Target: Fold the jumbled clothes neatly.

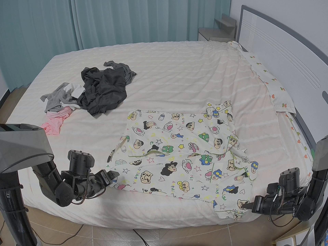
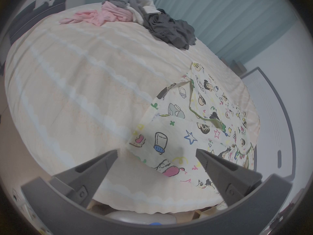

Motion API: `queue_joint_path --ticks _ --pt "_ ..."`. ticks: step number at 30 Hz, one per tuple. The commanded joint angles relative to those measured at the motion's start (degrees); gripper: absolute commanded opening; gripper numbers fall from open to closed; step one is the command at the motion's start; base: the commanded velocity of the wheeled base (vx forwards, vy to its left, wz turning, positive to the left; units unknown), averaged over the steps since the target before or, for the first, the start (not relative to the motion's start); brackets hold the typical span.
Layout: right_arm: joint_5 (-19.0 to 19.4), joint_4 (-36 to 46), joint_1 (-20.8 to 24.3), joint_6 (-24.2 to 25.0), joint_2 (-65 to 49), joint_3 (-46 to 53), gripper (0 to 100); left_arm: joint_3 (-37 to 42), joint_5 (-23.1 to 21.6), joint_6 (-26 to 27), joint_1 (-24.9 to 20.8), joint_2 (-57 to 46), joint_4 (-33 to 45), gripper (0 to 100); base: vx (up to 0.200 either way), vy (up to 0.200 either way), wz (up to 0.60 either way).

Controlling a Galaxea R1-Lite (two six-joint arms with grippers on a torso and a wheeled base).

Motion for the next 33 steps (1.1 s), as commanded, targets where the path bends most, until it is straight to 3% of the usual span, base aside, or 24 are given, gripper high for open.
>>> queue_joint_path --ticks 1,7,17,18,33 --pt "0.1 0.0 0.2 0.0 0.1 0.9 0 -3.7 -1.1 1.8 1.0 3.8 0.0 100 0.000 0.000 0.00" --pt "0.0 -0.1 0.2 -0.1 0.1 0.8 0 -9.5 -1.1 1.8 0.5 7.8 0.5 100 0.000 0.000 0.00" --pt "0.1 -0.2 0.3 0.0 0.2 0.5 0 -10.4 -1.4 1.5 -2.1 9.4 0.6 100 0.000 0.000 0.00" --pt "0.1 -0.2 0.3 0.0 0.3 0.5 0 -10.4 -1.4 1.5 -2.2 9.4 0.6 0 0.000 0.000 0.00" --pt "0.0 -0.1 0.2 0.0 -0.6 0.8 0 -6.4 -1.3 1.5 -1.8 4.9 0.7 0 0.000 0.000 0.00"
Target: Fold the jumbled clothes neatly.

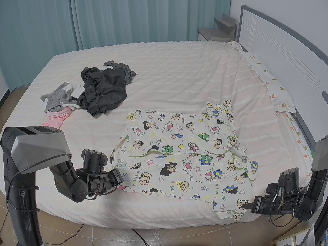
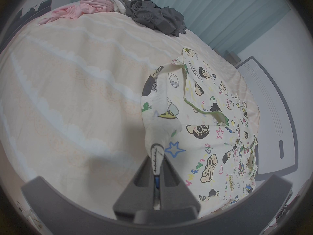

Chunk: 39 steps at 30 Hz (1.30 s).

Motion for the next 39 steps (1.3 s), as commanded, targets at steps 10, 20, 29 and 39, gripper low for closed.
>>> queue_joint_path --ticks 10,20,29,39 --pt "-0.2 1.9 0.2 -0.1 -3.0 0.8 0 9.0 0.1 0.0 -0.3 -9.1 0.0 0 0.000 0.000 0.00" --pt "-0.1 12.0 0.5 -0.9 -6.2 0.9 0 14.4 0.1 0.0 -0.6 -11.0 -0.1 0 0.000 0.000 0.00" --pt "-0.2 14.8 0.7 -1.9 -6.4 0.9 0 19.3 0.0 0.0 -1.1 -12.5 -0.1 0 0.000 0.000 0.00" --pt "-0.4 20.3 2.2 -5.4 -7.8 0.9 0 22.1 -0.7 0.0 -2.4 -12.5 0.0 0 0.000 0.000 0.00"
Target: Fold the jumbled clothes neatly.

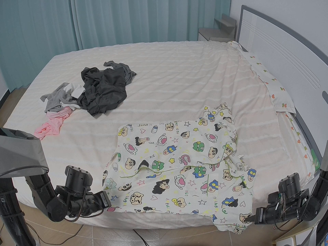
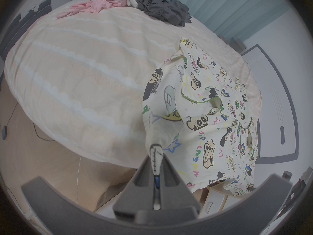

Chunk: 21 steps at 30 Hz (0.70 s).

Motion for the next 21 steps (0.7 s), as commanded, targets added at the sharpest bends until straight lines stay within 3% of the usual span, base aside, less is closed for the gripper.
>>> queue_joint_path --ticks 1,8,14,19,21 --pt "0.0 1.6 0.8 -0.9 -1.2 0.9 0 0.6 -0.1 0.0 -0.2 0.0 0.1 0 0.000 0.000 0.00" --pt "0.0 2.2 1.1 -0.9 -1.4 0.9 0 2.3 -0.1 0.2 -0.8 0.0 -0.4 0 0.000 0.000 0.00" --pt "0.0 -0.9 0.6 -0.1 -1.4 -1.2 0 -1.2 0.6 -0.2 -0.6 0.0 -0.5 0 0.000 0.000 0.00" --pt "0.1 -8.4 -2.3 0.7 -1.4 -3.0 0 -7.2 0.8 -5.7 -0.4 -0.7 -0.2 0 0.000 0.000 0.00" --pt "0.0 -11.6 -3.1 3.5 -1.4 -4.3 0 -9.8 1.0 -7.8 -0.2 -0.8 0.1 0 0.000 0.000 0.00"
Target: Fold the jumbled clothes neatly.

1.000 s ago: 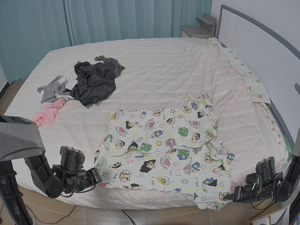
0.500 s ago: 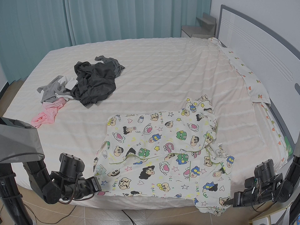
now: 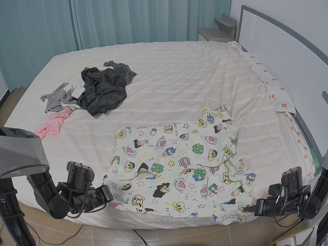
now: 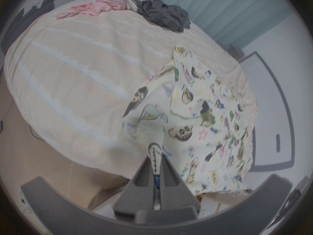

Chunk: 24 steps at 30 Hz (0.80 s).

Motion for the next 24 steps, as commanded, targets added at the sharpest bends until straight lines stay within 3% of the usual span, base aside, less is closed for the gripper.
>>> queue_joint_path --ticks 1,5,17,24 --pt "-0.1 -5.1 -2.5 4.0 0.1 -3.0 0 -5.8 0.4 -3.3 0.2 -0.3 0.4 0 0.000 0.000 0.00" --pt "-0.3 -6.8 -4.1 6.5 0.6 -6.7 0 -8.4 0.6 -3.5 0.3 -0.1 0.4 0 0.000 0.000 0.00" --pt "-0.3 -7.3 -7.0 6.8 7.5 -16.3 0 -16.4 0.7 -3.5 2.9 5.3 0.4 0 0.000 0.000 0.00" --pt "-1.3 -16.1 -7.4 7.1 15.3 -18.5 0 -21.9 4.0 -3.7 3.0 10.6 0.4 0 0.000 0.000 0.00"
